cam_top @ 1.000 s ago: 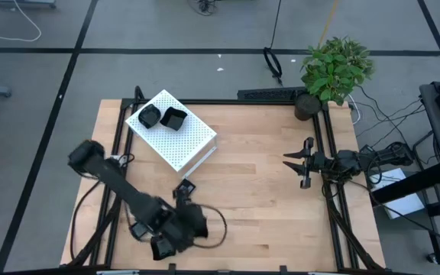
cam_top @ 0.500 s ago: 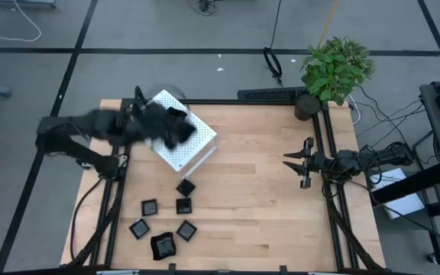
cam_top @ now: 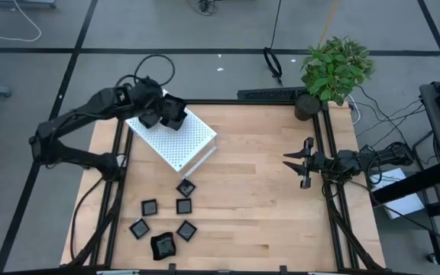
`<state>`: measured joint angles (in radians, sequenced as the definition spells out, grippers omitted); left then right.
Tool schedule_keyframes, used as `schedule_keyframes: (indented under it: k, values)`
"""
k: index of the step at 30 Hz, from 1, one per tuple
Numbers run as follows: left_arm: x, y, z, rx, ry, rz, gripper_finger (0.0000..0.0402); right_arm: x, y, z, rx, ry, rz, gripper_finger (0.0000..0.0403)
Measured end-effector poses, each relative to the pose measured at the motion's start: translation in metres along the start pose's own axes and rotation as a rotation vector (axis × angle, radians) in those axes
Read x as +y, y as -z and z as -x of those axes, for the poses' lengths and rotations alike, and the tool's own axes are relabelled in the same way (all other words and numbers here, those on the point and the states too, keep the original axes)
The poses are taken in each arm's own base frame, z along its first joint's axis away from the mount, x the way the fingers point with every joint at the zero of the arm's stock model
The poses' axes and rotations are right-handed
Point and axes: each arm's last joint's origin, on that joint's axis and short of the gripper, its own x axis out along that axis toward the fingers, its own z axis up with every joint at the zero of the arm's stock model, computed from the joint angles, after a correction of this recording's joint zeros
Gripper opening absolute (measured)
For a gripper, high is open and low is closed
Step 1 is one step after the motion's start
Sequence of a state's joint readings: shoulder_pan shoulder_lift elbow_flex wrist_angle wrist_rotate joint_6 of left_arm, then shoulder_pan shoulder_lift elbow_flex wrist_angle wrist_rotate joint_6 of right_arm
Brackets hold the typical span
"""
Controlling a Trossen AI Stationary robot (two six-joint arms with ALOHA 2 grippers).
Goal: Pick & Place Mini shaped plates
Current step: Stack the black distorted square plate on top of the black distorted square plate on the shelf
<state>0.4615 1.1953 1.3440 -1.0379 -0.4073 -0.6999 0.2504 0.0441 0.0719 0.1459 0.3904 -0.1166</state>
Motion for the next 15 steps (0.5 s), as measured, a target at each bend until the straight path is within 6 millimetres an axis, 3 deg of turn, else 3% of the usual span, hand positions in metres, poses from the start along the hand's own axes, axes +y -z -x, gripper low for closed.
schedule_keyframes:
  k: [7,15]
  values:
    - [0.025,0.012,-0.045,0.065,0.070,0.142,0.0002,0.000,0.000,0.000,0.000,0.000,0.000,0.0102]
    - [0.033,0.016,-0.054,0.094,0.039,0.112,0.0002,0.000,0.000,0.000,0.000,0.000,0.000,0.0102]
